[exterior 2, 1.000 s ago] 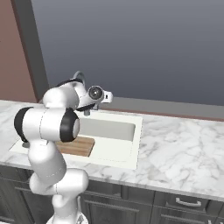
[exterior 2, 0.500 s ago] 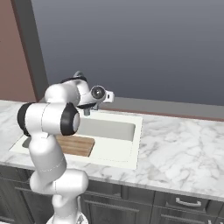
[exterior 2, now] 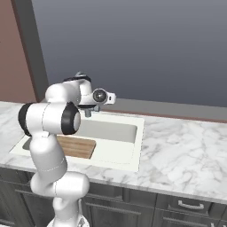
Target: Turn on the sink faucet with hot water and rinse the cutting board for ten seconds, then turn off the faucet. Push the cutting board to reach the water if necessary.
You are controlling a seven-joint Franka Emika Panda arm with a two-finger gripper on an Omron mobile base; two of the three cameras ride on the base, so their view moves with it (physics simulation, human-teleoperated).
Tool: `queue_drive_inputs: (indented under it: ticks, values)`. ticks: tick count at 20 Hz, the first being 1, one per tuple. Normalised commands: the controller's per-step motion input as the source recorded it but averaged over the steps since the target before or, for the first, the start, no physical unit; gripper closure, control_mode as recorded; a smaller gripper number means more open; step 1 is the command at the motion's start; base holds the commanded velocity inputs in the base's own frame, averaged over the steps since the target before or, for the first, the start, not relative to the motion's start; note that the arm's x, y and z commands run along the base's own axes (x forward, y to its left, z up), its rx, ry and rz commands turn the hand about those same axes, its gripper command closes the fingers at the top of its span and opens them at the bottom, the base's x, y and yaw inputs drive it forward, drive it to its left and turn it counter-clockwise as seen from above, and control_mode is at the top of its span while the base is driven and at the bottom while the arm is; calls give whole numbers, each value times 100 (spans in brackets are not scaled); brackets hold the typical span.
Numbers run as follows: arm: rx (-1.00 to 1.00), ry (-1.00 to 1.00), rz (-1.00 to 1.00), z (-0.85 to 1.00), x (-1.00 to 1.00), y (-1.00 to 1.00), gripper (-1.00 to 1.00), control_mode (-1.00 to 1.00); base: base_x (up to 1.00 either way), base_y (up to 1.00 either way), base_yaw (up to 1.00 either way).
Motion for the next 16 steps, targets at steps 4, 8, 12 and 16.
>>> queue_drive_inputs:
  ticks: [4,8,12,16]
  values:
    - [0,-10,0,0,3,0,-100,-100,0,0,0]
    - [0,-10,0,-4,1,0,-100,-100,0,0,0]
    - [0,-5,0,-6,0,0,-100,-100,0,0,0]
    - [0,0,0,-5,-1,2,-100,-100,0,0,0]
